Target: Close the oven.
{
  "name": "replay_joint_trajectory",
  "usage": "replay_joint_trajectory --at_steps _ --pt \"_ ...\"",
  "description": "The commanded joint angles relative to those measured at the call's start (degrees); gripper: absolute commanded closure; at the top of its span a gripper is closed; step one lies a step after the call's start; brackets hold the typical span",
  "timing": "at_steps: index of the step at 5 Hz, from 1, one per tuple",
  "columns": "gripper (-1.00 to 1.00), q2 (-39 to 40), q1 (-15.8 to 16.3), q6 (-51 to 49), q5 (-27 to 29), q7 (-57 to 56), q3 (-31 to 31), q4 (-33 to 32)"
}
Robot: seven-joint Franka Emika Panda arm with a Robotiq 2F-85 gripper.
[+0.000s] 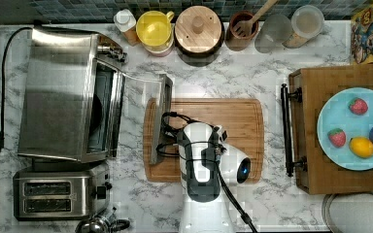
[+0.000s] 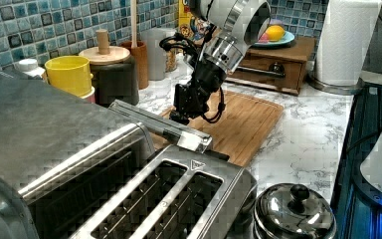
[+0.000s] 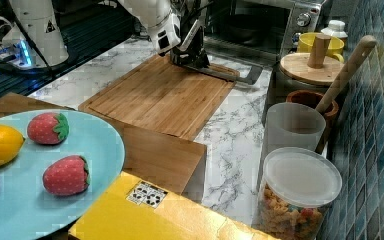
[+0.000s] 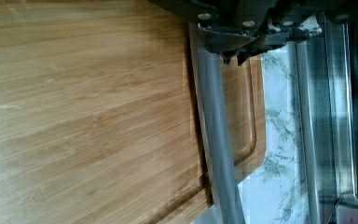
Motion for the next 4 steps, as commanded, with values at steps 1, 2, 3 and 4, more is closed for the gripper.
replay_joint_trajectory --at_steps 1,2,3,4 --pt "1.00 -8.95 3.11 2.04 -0.80 0.89 4.07 7.84" --pt "1.00 -11.86 4.30 1.70 -6.19 6.54 5.28 8.23" --pt "1.00 -12.83 5.76 2.13 -15.77 17.13 6.26 10.08" --pt "1.00 -13.24 6.46 1.23 -25.57 27.61 7.85 12.22"
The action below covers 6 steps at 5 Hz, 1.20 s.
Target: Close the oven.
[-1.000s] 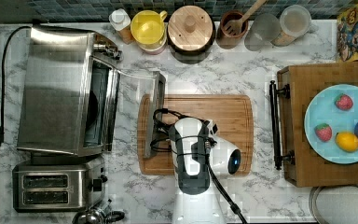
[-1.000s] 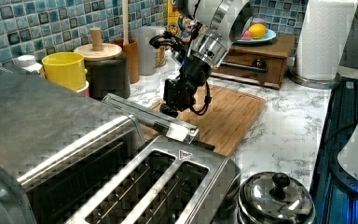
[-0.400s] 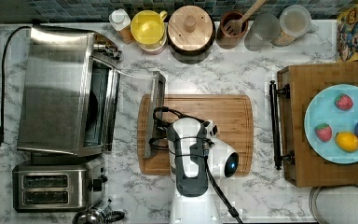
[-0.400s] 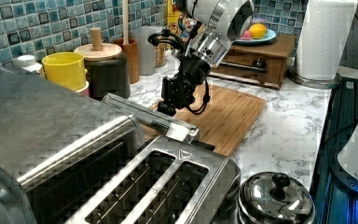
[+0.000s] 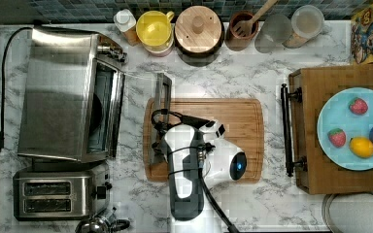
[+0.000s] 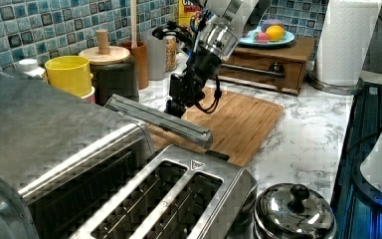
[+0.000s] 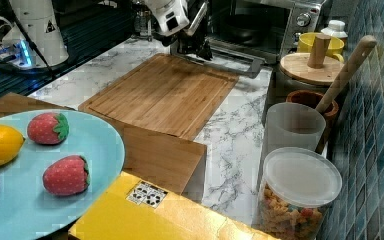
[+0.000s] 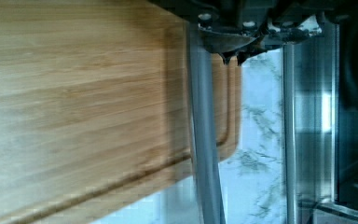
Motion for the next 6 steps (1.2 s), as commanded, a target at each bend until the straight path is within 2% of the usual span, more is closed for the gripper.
replay_joint_trajectory --at_steps 1,3,4,5,6 --pt "1.00 -7.72 6.68 1.26 -26.20 32.33 8.01 14.00" --pt "1.00 -12.70 7.31 4.25 -46.10 55.11 10.81 14.51" --pt "1.00 -13.73 5.73 1.88 -57.26 66.54 12.75 17.37" --pt "1.00 -7.01 3.81 -10.47 -75.02 81.90 15.76 29.16" --pt "1.00 1.06 4.55 -22.80 -85.37 91.76 17.47 40.80"
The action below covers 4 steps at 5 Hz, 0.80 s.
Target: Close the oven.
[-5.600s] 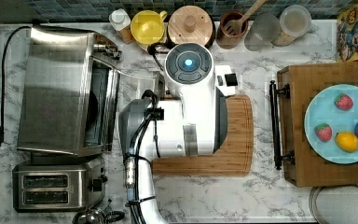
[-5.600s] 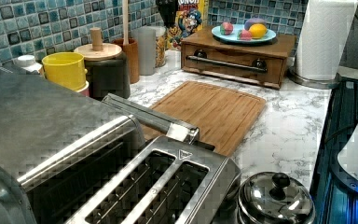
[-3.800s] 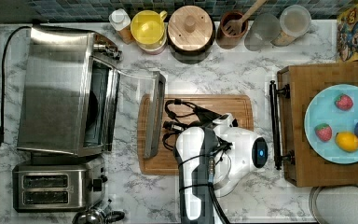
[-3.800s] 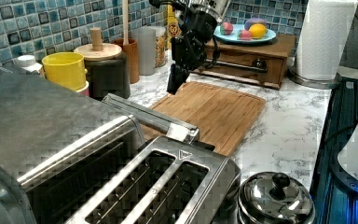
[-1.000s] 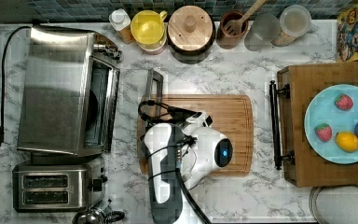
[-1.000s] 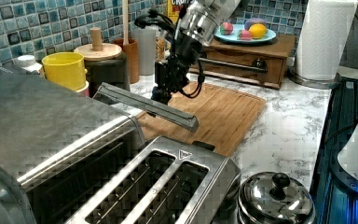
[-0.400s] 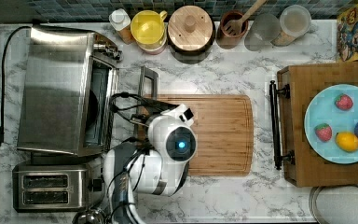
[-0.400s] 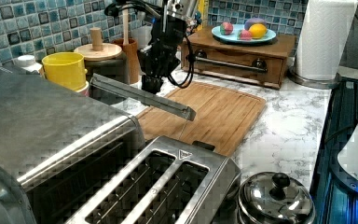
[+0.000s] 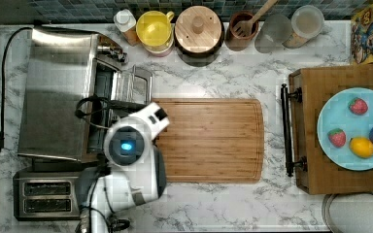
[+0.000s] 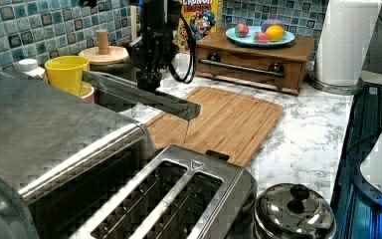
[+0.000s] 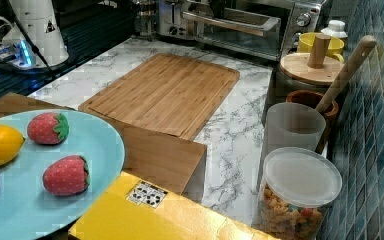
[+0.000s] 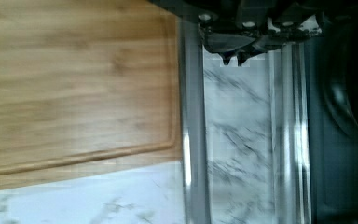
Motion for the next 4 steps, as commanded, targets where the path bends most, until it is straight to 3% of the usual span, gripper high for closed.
replay_joint_trajectory --at_steps 1,2,3,4 --pt "1.00 10.92 1.76 -17.32 -17.93 23.00 6.65 33.85" --pt "1.00 18.26 4.72 -24.06 -23.63 26.77 6.08 42.40" --pt "1.00 17.25 5.20 -23.54 -28.47 31.43 3.01 40.68" --pt "1.00 11.00 3.26 -22.92 -26.99 33.61 3.99 36.69"
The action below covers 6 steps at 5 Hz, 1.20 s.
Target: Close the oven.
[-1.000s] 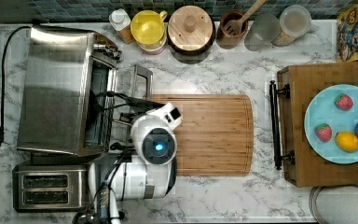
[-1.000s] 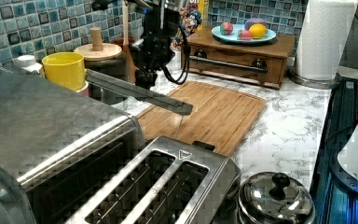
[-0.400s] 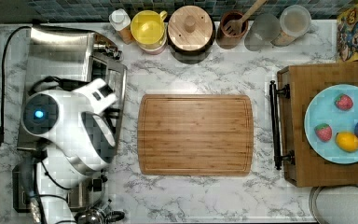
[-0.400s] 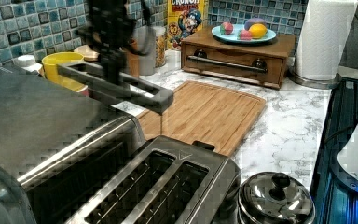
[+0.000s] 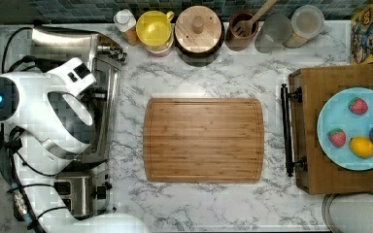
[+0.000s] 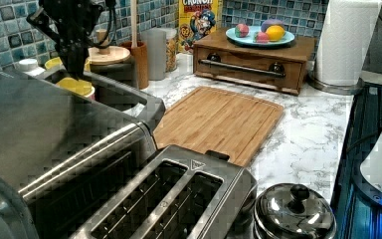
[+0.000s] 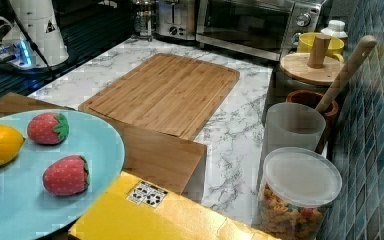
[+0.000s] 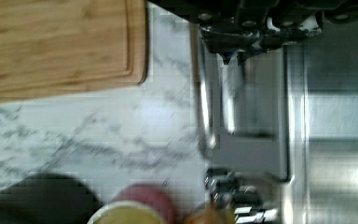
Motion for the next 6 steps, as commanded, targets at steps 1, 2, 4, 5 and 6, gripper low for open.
replay_joint_trajectory --at_steps 1,2,4,5,6 --pt "1.00 -20.31 -6.72 4.93 10.29 1.92 -1.42 -8.74" --pt "1.00 -20.30 -4.64 4.93 10.24 1.96 -3.47 -8.74" --pt "1.00 -20.29 -4.20 4.93 10.22 1.97 -3.91 -8.74" --pt "1.00 -20.29 -3.94 4.93 10.22 1.97 -4.16 -8.73" --pt "1.00 -20.29 -4.36 4.93 10.23 1.96 -3.75 -8.73"
